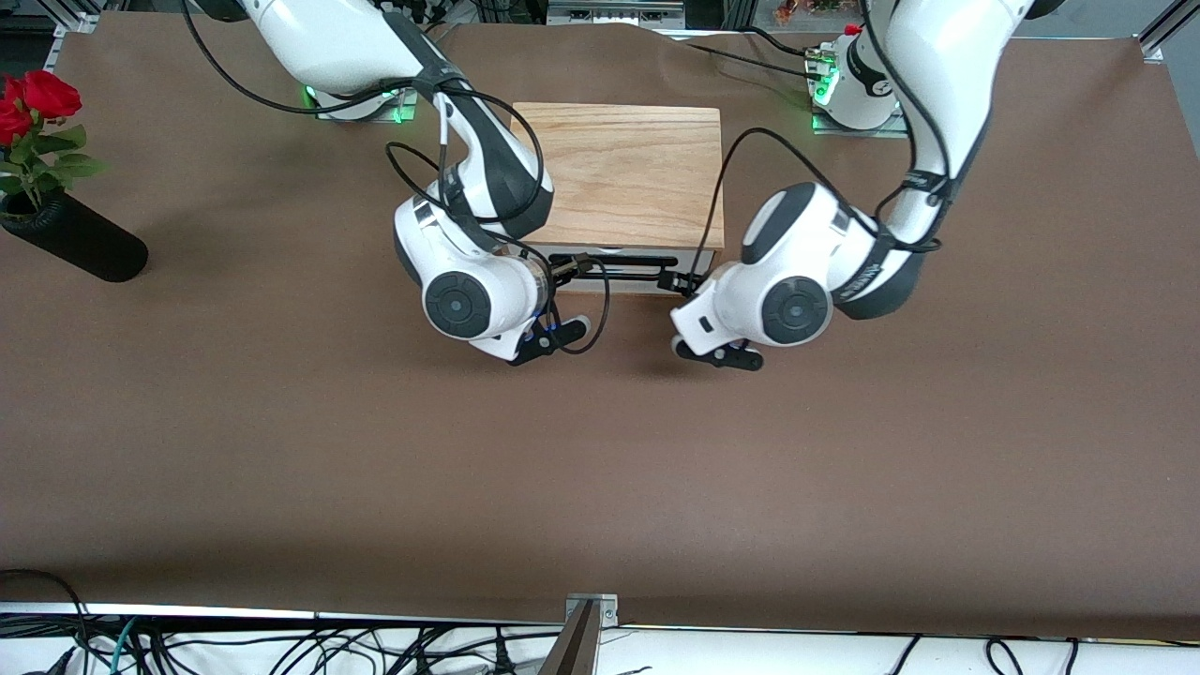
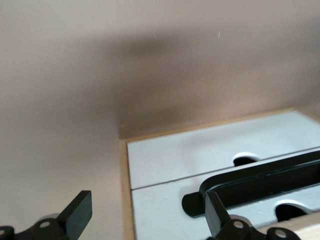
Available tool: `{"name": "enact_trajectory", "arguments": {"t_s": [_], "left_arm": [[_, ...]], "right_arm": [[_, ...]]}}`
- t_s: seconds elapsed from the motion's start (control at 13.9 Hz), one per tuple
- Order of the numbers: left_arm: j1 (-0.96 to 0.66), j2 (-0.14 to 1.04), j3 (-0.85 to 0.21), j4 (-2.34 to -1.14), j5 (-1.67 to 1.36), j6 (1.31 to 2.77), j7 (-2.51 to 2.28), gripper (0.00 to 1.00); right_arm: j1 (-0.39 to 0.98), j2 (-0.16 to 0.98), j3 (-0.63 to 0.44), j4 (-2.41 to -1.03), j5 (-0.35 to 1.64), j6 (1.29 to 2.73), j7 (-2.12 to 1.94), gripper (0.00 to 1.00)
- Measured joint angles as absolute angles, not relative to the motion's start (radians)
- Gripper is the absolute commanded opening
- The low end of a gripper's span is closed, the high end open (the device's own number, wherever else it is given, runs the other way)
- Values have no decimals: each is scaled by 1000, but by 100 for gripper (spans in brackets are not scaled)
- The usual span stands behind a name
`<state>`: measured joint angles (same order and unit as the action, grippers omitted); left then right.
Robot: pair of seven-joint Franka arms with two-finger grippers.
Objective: Close drawer with both arms simultaneously
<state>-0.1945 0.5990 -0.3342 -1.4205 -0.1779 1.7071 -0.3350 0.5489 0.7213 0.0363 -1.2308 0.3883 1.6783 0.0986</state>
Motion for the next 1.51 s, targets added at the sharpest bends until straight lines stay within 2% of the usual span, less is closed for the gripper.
{"name": "enact_trajectory", "arguments": {"t_s": [0.22,0.5,0.79,1.08,1.37,1.51], "left_arm": [[-121,556,-326,-1390,-98,1705,-332,100],[-46,479,-317,-1379,45,1704,-332,100],[80,379,-315,-1378,69,1689,-321,100],[109,256,-293,-1381,69,1632,-206,100],[21,115,-168,-1454,69,1623,-41,100],[-35,50,-121,-1534,56,1627,-30,100]], "right_arm": [[542,718,-8,-1172,386,1718,99,100],[526,691,-191,-1101,377,1690,66,100],[491,653,-343,-1096,376,1667,59,100],[480,608,-465,-1096,376,1629,58,100],[441,558,-480,-1096,296,1622,59,100],[368,512,-426,-1115,249,1620,59,100]]}}
